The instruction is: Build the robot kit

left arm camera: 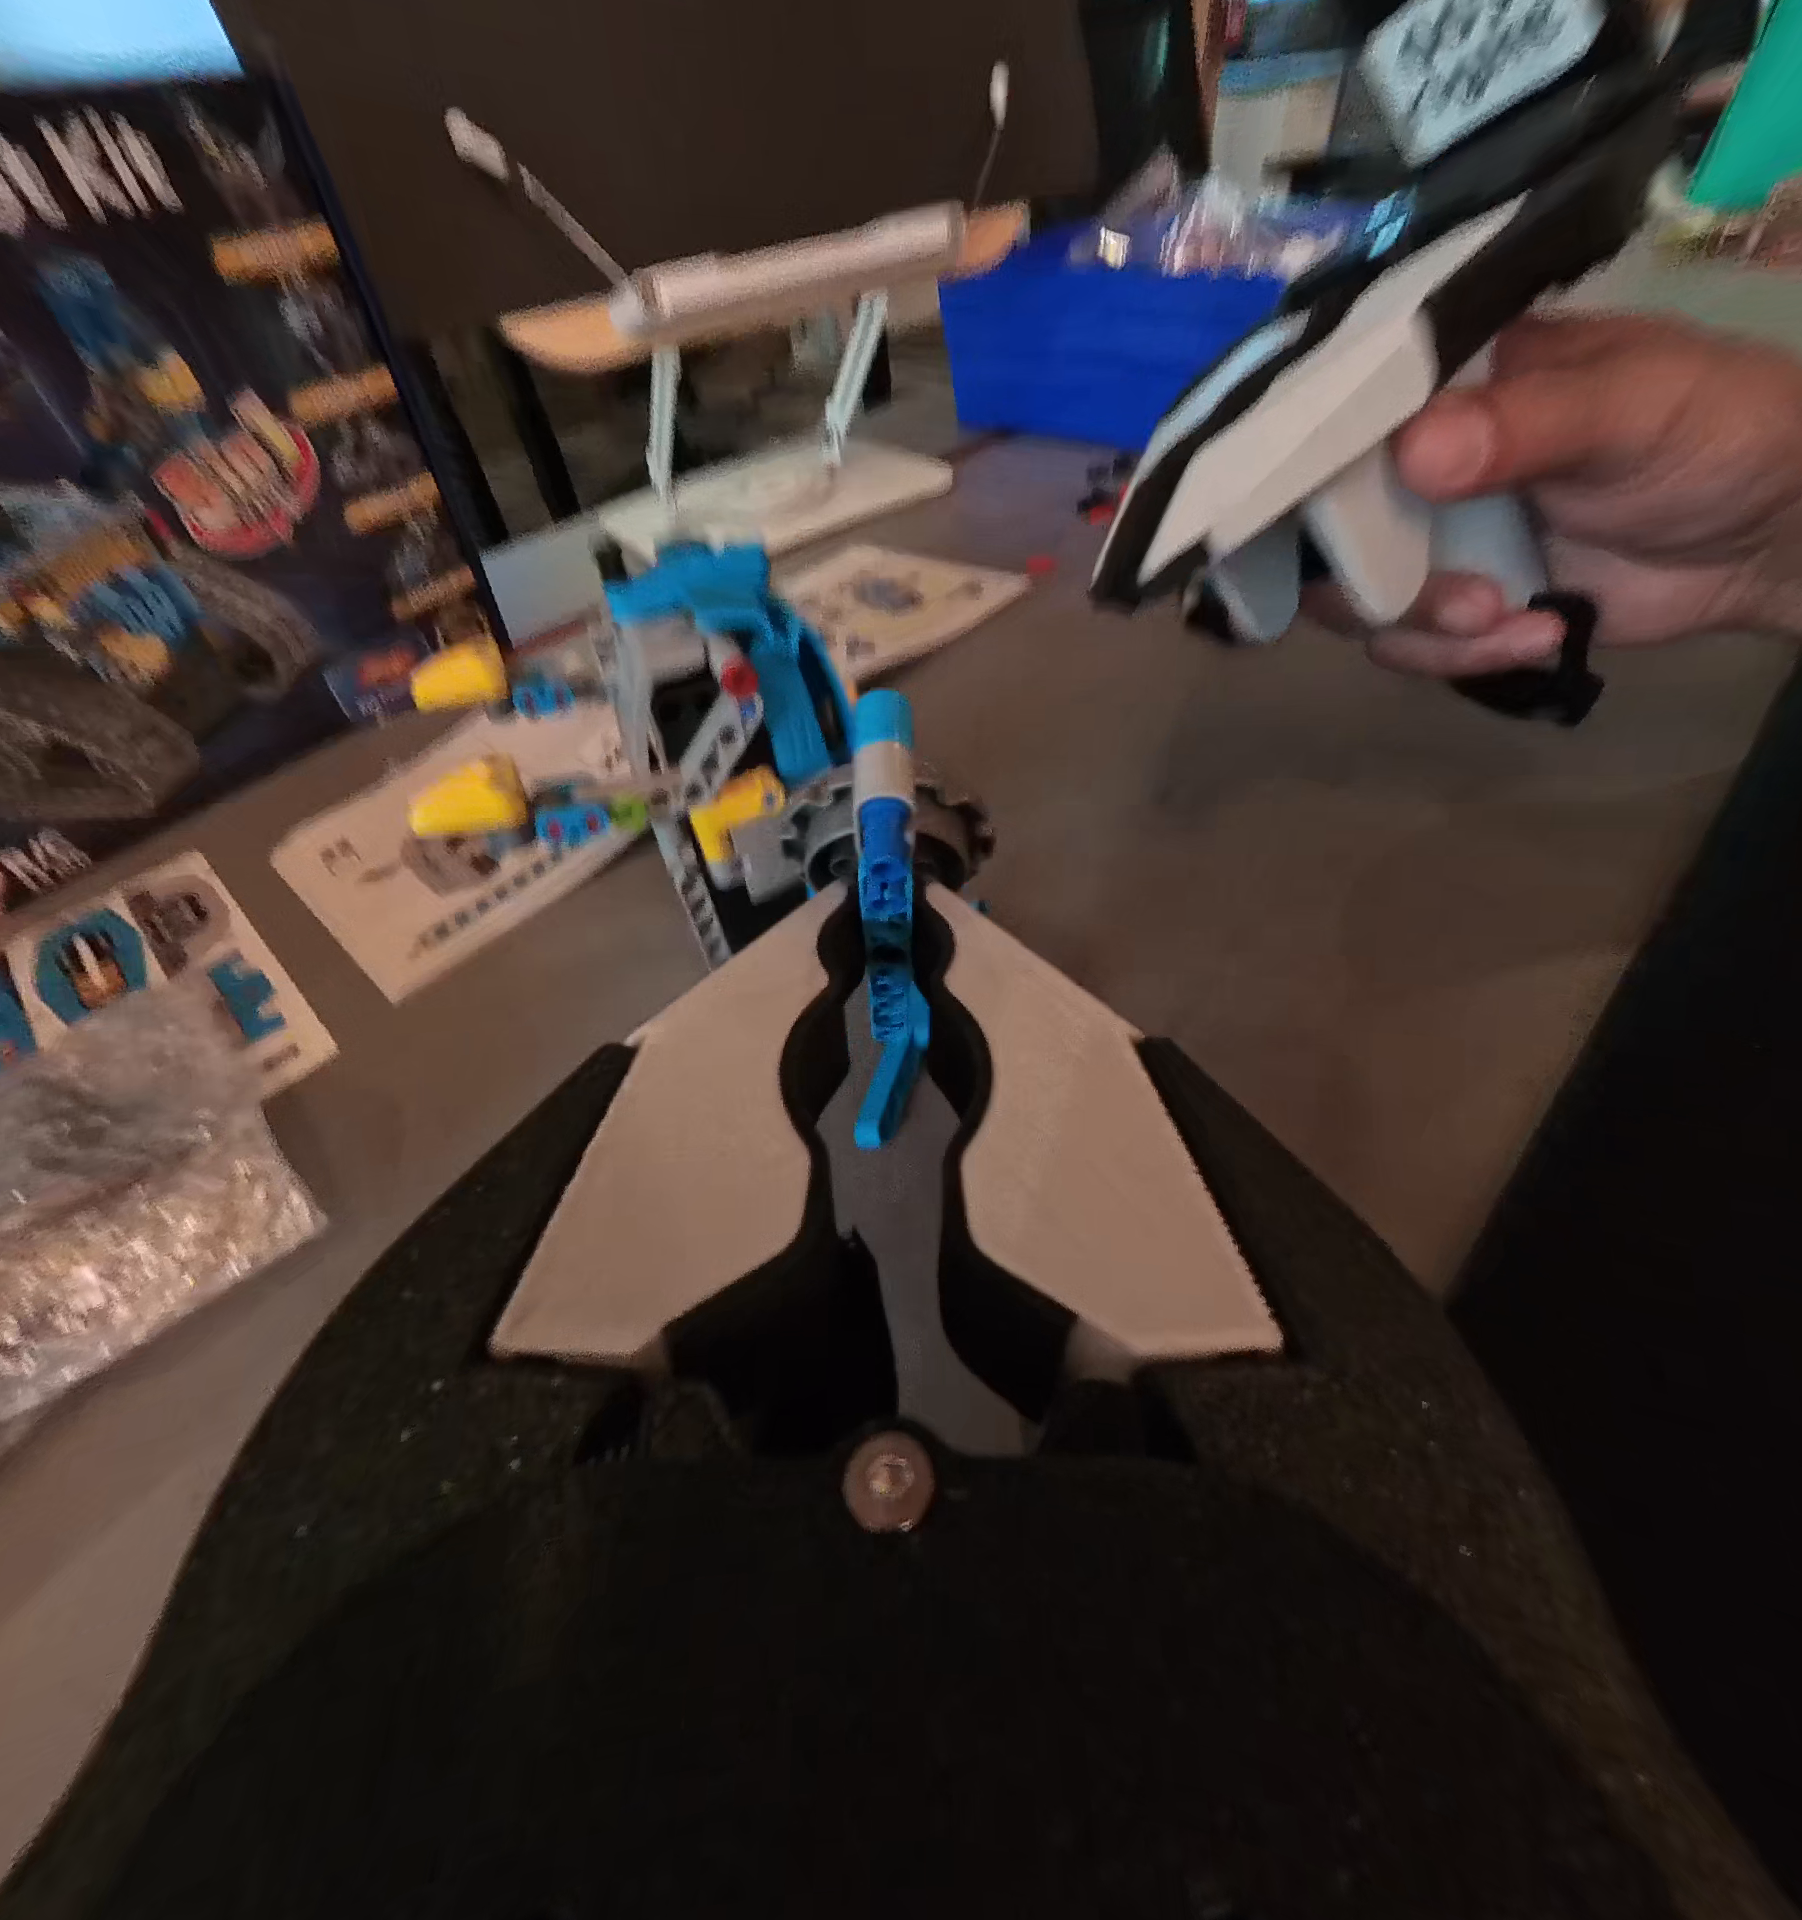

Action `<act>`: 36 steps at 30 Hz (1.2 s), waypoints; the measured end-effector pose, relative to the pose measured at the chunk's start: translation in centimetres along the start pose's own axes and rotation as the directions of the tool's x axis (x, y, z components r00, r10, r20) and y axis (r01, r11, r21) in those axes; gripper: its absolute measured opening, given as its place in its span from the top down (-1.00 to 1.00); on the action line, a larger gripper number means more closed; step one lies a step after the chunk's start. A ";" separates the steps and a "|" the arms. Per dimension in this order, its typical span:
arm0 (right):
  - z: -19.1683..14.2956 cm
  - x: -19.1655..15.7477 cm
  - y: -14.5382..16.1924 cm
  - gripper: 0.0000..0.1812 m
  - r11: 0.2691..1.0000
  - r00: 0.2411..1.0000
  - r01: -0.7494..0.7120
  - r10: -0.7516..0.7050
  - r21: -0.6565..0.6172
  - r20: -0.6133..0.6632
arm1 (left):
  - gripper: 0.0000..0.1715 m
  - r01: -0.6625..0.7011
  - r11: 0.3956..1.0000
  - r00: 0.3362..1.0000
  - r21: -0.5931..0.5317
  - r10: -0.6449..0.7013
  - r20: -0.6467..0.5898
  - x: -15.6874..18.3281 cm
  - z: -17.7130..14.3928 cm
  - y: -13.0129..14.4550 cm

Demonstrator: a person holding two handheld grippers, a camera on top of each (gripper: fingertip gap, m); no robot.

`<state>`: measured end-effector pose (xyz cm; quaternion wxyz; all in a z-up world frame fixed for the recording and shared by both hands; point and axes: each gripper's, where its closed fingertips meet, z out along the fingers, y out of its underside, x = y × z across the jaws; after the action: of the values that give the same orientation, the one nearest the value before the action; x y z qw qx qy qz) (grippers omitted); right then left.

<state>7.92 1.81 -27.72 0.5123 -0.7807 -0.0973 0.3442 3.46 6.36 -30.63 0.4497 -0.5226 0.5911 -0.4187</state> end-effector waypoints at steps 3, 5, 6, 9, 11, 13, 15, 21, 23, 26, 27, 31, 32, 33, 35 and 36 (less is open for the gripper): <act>-0.1 0.0 -0.1 0.93 1.000 0.999 0.030 -0.030 -0.001 -0.016 | 0.92 -0.087 0.989 0.996 0.119 0.089 -0.015 1.7 -1.1 -4.8; -0.2 0.4 -0.1 0.92 0.999 0.998 0.042 -0.042 -0.004 -0.037 | 0.92 -0.190 0.970 0.980 0.150 0.197 -0.034 3.6 -1.9 -8.5; -0.3 0.5 -0.1 0.92 0.999 0.998 0.040 -0.040 -0.006 -0.042 | 0.92 -0.220 0.962 0.970 0.163 0.234 -0.069 4.9 -2.1 -10.4; -0.3 0.9 0.0 0.93 0.999 0.998 0.033 -0.033 -0.006 -0.050 | 0.92 -0.223 0.959 0.936 0.174 0.261 -0.238 9.6 -1.9 -15.0; -0.3 1.3 0.2 0.93 0.999 0.997 0.040 -0.041 -0.017 -0.064 | 0.93 -0.181 0.965 0.903 0.190 0.240 -0.357 13.1 -1.5 -17.4; -0.3 1.9 0.4 0.93 0.998 0.995 0.053 -0.055 -0.028 -0.087 | 0.92 -0.169 0.969 0.864 0.179 0.234 -0.446 15.9 -0.9 -18.7; -0.3 2.5 0.7 0.93 0.998 0.993 0.052 -0.055 -0.032 -0.103 | 0.92 -0.188 0.969 0.822 0.161 0.245 -0.514 18.2 -0.5 -19.1; -0.8 3.9 0.9 0.93 0.999 0.991 0.024 -0.028 -0.030 -0.135 | 0.92 -0.172 0.982 0.710 0.083 0.182 -0.680 23.3 0.3 -17.6; -0.9 4.1 0.9 0.93 0.999 0.989 0.026 -0.029 -0.029 -0.145 | 0.92 -0.165 0.985 0.692 0.042 0.146 -0.707 23.9 1.1 -17.1; -0.9 4.4 1.3 0.93 0.999 0.989 0.010 -0.015 -0.036 -0.147 | 0.92 -0.125 0.992 0.669 0.006 0.088 -0.738 24.3 1.7 -17.5; -0.8 4.4 1.4 0.93 0.999 0.989 0.010 -0.015 -0.040 -0.148 | 0.92 -0.115 0.993 0.668 0.011 0.086 -0.739 24.3 1.8 -18.0; -0.7 4.0 1.3 0.93 0.998 0.988 0.038 -0.046 -0.054 -0.145 | 0.92 -0.090 0.995 0.667 0.041 0.091 -0.739 24.1 2.0 -19.0; -0.8 4.0 1.2 0.93 0.998 0.988 0.044 -0.052 -0.055 -0.144 | 0.92 -0.088 0.996 0.664 0.034 0.084 -0.743 24.1 2.0 -18.9; -0.8 3.9 1.2 0.93 0.998 0.989 0.046 -0.053 -0.053 -0.141 | 0.92 -0.091 0.995 0.663 0.027 0.081 -0.744 24.0 2.1 -18.7; -0.9 3.8 1.0 0.93 0.998 0.990 0.043 -0.049 -0.046 -0.134 | 0.92 -0.098 0.995 0.668 0.023 0.083 -0.739 23.8 2.2 -18.4; -1.0 3.8 0.9 0.93 0.998 0.990 0.043 -0.049 -0.042 -0.133 | 0.92 -0.096 0.995 0.672 0.022 0.081 -0.736 23.7 2.2 -18.2</act>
<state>11.18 2.60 -29.87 0.5102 -0.8095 -0.0873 0.2770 8.86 -19.14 -15.83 0.1891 -0.2851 0.7503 -0.5657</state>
